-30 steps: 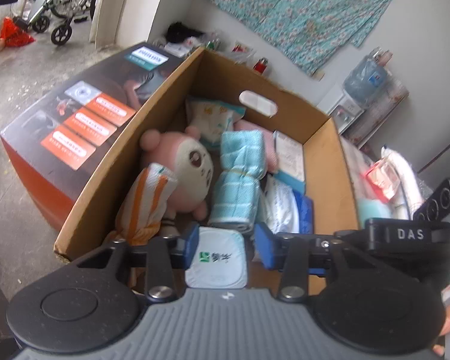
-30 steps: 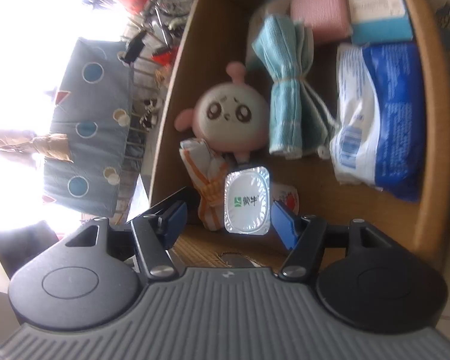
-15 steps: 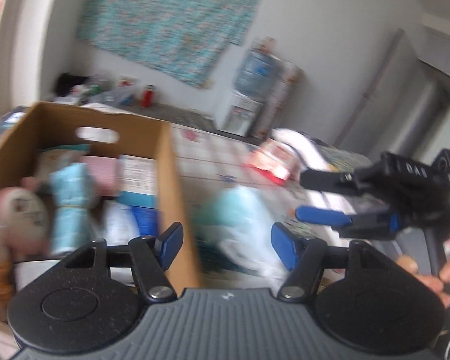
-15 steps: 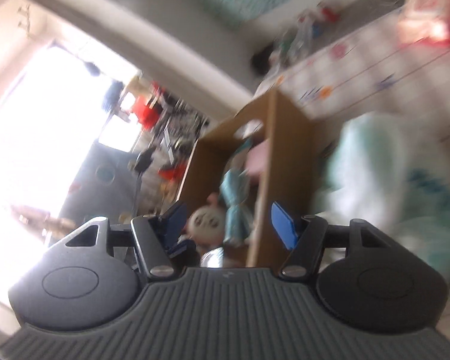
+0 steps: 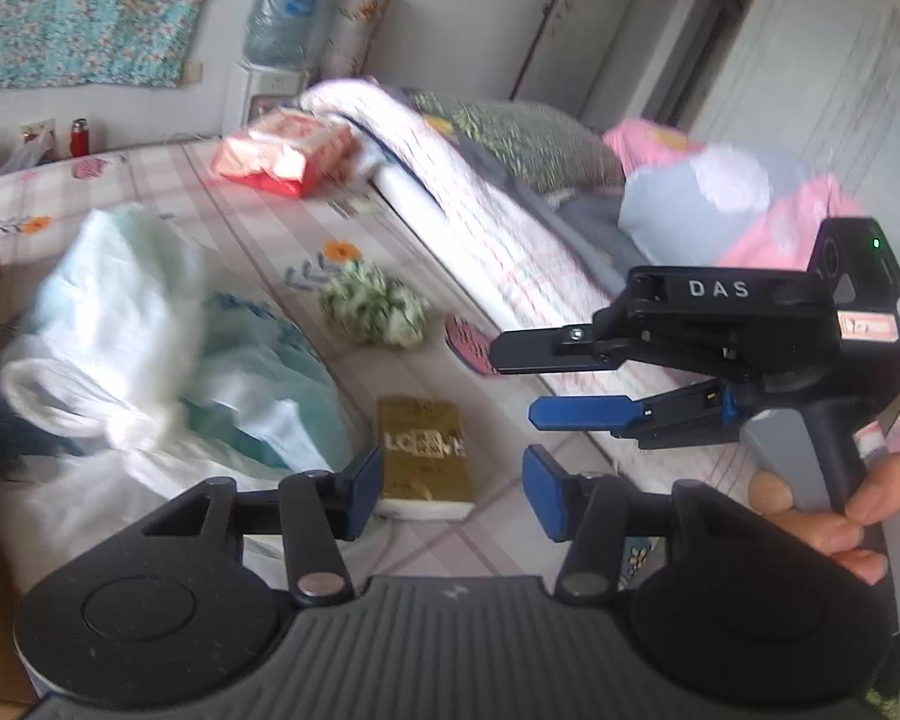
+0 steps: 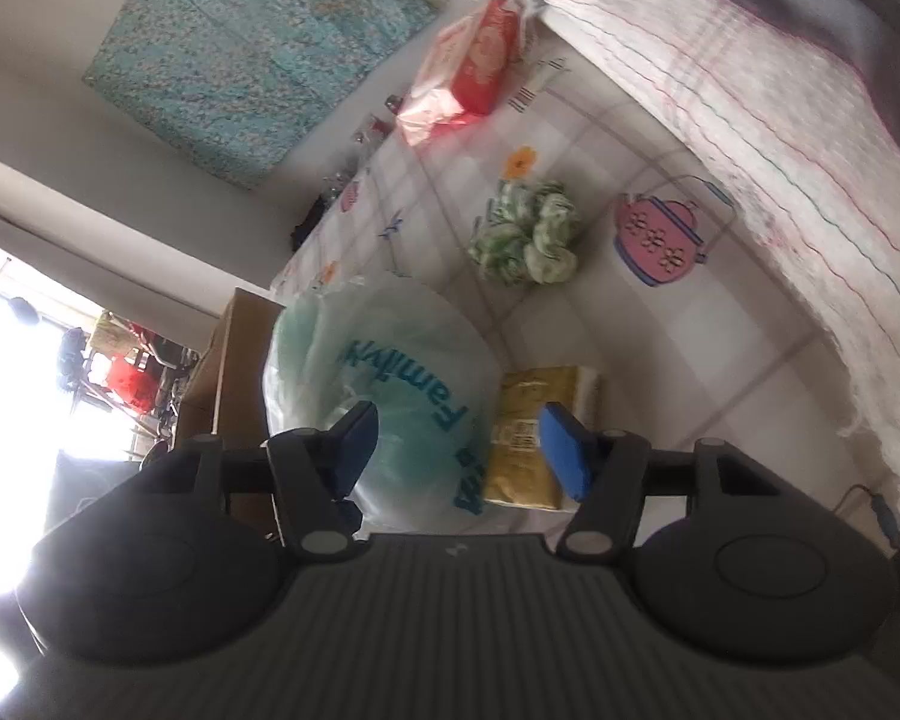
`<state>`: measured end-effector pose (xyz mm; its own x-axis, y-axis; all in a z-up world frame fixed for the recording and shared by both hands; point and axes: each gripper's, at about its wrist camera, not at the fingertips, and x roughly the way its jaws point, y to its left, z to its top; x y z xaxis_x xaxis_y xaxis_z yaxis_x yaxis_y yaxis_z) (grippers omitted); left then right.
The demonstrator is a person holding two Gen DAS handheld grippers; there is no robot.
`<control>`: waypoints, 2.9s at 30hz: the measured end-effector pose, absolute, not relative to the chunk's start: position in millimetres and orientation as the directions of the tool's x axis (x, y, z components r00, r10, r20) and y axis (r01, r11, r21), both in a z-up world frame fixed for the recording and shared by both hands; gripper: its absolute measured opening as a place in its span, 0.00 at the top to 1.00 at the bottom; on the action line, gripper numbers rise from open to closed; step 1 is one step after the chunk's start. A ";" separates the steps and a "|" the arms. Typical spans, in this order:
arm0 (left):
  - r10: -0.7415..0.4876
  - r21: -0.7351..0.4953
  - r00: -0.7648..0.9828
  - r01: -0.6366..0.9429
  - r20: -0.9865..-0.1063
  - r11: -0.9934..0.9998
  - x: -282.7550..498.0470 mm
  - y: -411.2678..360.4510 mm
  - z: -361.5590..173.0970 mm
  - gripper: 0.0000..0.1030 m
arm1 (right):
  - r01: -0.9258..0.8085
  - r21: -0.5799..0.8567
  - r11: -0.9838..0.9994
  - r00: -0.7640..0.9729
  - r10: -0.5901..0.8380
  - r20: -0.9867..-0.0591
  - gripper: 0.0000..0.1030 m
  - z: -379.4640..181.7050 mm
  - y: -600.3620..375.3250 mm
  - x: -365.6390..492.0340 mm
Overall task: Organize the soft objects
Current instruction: 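Return the right gripper to the bed and grasp the gold snack packet, then carry the gold snack packet with the right gripper and release it into the box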
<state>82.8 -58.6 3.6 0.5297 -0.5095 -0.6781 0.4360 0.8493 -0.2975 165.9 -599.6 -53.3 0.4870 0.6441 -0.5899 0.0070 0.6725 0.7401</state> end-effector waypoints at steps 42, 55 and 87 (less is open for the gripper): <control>-0.448 -0.224 0.434 0.475 -0.782 0.851 92.6 -110.8 -41.0 0.46 | 0.115 0.729 0.675 0.406 0.638 -0.655 0.56 -112.3 -593.6 171.7; -0.482 -0.209 0.504 0.504 -0.717 0.838 68.6 -103.6 -14.5 0.46 | 0.062 0.705 0.706 0.473 0.601 -0.644 0.56 -79.1 -588.9 148.9; -0.123 -0.279 0.725 -0.098 -0.678 0.955 42.6 170.5 83.8 0.46 | -0.628 0.572 0.527 0.020 0.746 -0.666 0.53 61.7 -243.2 163.0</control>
<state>42.6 170.5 83.8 0.7250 -0.1235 -0.6776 -0.0981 0.9553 -0.2790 163.0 -243.2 61.7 0.0197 0.7460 -0.6657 -0.6282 0.5272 0.5722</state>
